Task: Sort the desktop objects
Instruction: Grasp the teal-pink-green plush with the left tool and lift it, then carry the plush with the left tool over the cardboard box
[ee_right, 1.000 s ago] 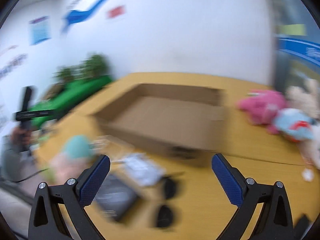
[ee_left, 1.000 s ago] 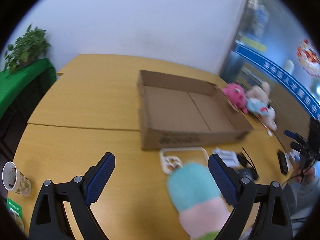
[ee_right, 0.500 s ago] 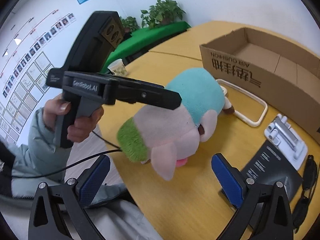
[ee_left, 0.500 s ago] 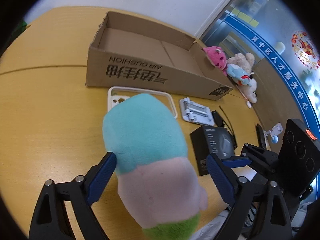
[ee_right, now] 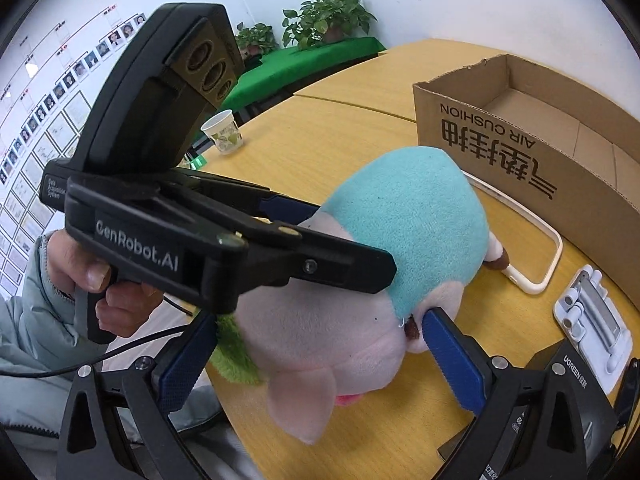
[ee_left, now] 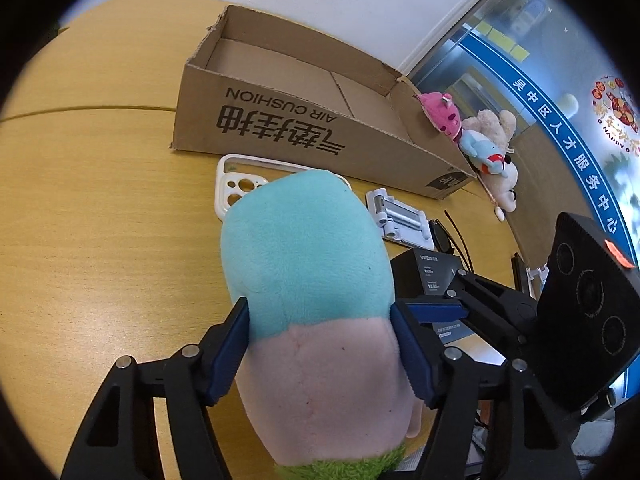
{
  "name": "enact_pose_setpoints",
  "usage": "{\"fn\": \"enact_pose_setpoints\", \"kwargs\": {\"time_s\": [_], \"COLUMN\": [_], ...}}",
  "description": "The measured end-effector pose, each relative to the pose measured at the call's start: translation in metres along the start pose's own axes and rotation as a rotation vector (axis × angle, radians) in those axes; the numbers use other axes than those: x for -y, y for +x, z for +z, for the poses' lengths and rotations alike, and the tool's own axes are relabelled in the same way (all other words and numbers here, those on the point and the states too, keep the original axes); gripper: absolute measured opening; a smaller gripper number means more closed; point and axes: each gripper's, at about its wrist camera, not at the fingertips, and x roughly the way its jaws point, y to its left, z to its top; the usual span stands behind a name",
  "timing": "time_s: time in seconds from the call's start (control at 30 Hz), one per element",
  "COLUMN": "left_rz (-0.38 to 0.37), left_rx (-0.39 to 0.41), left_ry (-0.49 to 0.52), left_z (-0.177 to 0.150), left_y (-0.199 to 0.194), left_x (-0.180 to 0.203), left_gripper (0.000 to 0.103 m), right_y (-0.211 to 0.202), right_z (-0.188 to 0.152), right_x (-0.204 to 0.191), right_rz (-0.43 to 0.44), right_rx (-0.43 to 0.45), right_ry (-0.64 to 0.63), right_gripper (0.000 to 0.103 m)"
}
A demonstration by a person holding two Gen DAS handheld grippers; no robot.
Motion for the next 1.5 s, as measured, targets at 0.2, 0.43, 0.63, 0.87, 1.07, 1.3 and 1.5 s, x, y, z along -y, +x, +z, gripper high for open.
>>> {"fn": "enact_pose_setpoints", "kwargs": {"time_s": [0.2,0.43,0.63,0.87,1.07,1.3,1.5], "left_rz": [-0.025,-0.09,-0.04,-0.08,-0.087,-0.098,-0.06], "left_rx": [0.01,-0.044,-0.049,-0.056,-0.022,0.203,0.346], "left_ry": [0.01,-0.02,-0.086,-0.135,-0.094,0.11,0.282], "left_z": [0.012,0.026,0.033,0.035,0.051,0.133,0.224], "left_y": [-0.001,0.015,0.019,0.037,0.022,-0.037,-0.058], "left_x": [0.017,0.019,0.005,-0.004,0.009,0.062,0.097], "left_gripper": [0.063,0.039,0.065,0.078,0.068,0.067,0.067], "right_y": [-0.027,-0.016,-0.009,-0.009,-0.031,-0.117,-0.161], "right_z": [0.01,0.003,-0.009,-0.015,-0.011,0.05,0.123], "right_x": [0.004,0.04,0.038,0.046,0.048,0.052,0.087], "right_rz": [-0.015,-0.053,-0.051,0.001,0.03,-0.06,-0.169], "right_rx": [0.057,-0.065,-0.096,-0.08,-0.038,0.158,0.272], "right_ry": [-0.021,0.088,0.053,0.079,0.083,-0.069,-0.161], "right_gripper": [0.089,0.103,0.102,0.093,0.091,0.091,0.091]}}
